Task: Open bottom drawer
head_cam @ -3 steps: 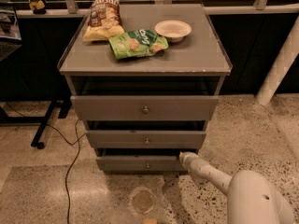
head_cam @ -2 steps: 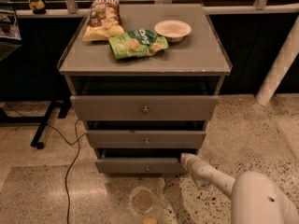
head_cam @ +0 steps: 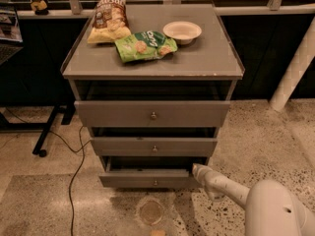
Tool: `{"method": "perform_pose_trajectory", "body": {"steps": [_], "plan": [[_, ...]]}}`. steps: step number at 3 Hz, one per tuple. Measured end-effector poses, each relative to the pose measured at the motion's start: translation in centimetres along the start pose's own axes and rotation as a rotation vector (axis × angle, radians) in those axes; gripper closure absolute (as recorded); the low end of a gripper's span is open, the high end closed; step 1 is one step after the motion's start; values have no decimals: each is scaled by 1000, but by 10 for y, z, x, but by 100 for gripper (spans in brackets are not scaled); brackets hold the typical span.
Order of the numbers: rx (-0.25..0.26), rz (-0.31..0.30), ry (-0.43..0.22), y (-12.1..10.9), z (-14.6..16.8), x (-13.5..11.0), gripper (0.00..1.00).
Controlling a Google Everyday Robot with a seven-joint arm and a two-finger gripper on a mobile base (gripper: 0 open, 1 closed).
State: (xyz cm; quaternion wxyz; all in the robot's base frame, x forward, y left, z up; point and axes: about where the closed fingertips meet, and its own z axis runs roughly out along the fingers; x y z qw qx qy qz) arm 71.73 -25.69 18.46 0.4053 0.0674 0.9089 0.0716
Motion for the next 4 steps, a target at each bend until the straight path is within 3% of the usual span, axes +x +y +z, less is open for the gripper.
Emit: {"method": "perform_pose_trajectory", "body": {"steps": [2,3,4], "plan": [[-46,-94,62,17,4,23,100],[-46,-94,63,17,2,20,100],[-69,-111,105,10,-8,37,100]]}}
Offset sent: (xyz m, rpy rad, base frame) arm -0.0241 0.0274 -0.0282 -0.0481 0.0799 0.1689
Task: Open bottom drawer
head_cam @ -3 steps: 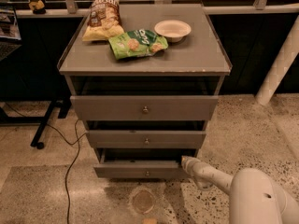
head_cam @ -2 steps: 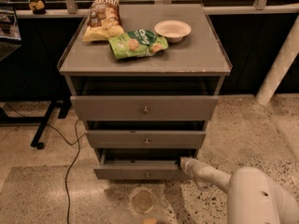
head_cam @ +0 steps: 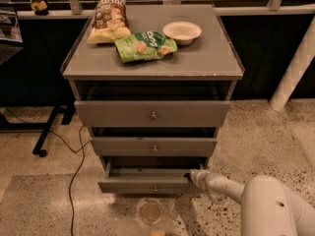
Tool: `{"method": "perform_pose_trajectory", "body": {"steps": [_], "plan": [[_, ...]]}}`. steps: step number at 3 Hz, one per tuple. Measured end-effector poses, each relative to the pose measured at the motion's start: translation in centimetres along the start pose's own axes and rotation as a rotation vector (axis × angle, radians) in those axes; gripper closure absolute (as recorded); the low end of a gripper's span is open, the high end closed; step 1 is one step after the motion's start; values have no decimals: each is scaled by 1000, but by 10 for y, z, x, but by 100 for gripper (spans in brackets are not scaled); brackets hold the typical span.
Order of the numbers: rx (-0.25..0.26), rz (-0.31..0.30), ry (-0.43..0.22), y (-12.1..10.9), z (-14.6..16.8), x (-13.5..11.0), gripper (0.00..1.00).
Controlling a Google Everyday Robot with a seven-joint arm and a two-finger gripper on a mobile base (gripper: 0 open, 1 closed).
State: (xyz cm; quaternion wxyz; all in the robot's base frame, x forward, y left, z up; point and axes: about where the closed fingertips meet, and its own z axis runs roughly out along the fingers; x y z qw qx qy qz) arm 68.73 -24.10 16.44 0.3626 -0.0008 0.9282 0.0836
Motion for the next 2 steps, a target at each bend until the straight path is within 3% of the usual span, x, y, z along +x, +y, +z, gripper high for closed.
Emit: {"method": "perform_pose_trajectory", "body": {"steps": [1,2], "plan": [[0,0,0,1,-3,-3,100],[-26,-3,40,1,-24,11,100]]}}
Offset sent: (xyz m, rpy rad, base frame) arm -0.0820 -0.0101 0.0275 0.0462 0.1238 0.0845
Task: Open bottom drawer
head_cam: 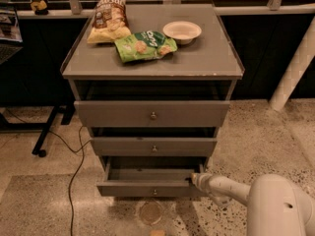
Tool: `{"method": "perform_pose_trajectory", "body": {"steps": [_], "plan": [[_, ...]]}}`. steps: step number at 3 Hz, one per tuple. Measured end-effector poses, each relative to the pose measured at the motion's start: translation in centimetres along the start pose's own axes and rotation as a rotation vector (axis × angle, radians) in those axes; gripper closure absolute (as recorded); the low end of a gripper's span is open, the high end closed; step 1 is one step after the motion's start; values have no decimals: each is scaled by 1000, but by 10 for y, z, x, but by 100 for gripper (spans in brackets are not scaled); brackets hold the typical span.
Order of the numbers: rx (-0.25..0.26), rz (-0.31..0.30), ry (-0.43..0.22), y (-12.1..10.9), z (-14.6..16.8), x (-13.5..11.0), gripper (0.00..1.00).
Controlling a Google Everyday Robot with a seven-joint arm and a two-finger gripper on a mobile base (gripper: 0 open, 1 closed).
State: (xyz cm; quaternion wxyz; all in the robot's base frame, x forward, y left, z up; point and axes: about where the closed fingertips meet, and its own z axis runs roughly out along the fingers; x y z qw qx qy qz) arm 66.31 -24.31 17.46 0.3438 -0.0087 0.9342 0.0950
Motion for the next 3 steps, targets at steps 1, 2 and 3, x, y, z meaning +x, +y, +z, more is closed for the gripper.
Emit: {"method": "perform_pose_trajectory", "body": {"steps": [1,2,3], "plan": [[-51,-10,61,16,-39,26,100],[-52,-11,61,16,-39,26,100],[-61,-40,71,22,-39,25,100]]}}
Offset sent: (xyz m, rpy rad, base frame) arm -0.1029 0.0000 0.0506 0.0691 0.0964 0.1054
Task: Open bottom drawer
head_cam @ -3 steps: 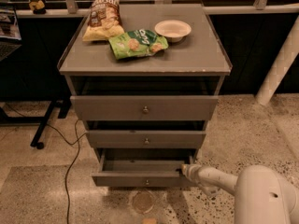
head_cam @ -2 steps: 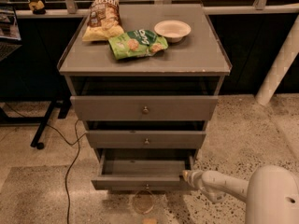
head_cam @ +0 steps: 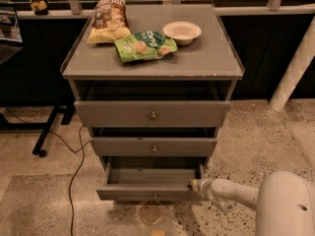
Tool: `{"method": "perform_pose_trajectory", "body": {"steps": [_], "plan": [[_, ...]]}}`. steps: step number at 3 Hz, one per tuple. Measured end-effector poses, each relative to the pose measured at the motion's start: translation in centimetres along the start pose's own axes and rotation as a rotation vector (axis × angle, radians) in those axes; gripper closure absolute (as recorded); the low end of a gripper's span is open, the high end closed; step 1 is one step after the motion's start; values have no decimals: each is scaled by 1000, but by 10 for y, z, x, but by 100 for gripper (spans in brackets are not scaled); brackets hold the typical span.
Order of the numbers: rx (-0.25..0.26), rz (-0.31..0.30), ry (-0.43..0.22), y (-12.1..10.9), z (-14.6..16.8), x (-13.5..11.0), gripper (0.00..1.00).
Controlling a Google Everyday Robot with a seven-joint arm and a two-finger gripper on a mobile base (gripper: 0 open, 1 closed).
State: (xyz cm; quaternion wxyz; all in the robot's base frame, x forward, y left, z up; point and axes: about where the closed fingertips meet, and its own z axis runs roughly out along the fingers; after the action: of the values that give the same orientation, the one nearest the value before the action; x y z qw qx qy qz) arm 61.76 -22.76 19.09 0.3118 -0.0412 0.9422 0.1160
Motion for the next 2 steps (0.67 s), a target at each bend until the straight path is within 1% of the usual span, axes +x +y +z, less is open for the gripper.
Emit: {"method": "perform_pose_trajectory", "body": {"steps": [1,2], "plan": [[-13,-68,60,9,0,6,100],[-19,-82,86,10,-4,13,100]]}}
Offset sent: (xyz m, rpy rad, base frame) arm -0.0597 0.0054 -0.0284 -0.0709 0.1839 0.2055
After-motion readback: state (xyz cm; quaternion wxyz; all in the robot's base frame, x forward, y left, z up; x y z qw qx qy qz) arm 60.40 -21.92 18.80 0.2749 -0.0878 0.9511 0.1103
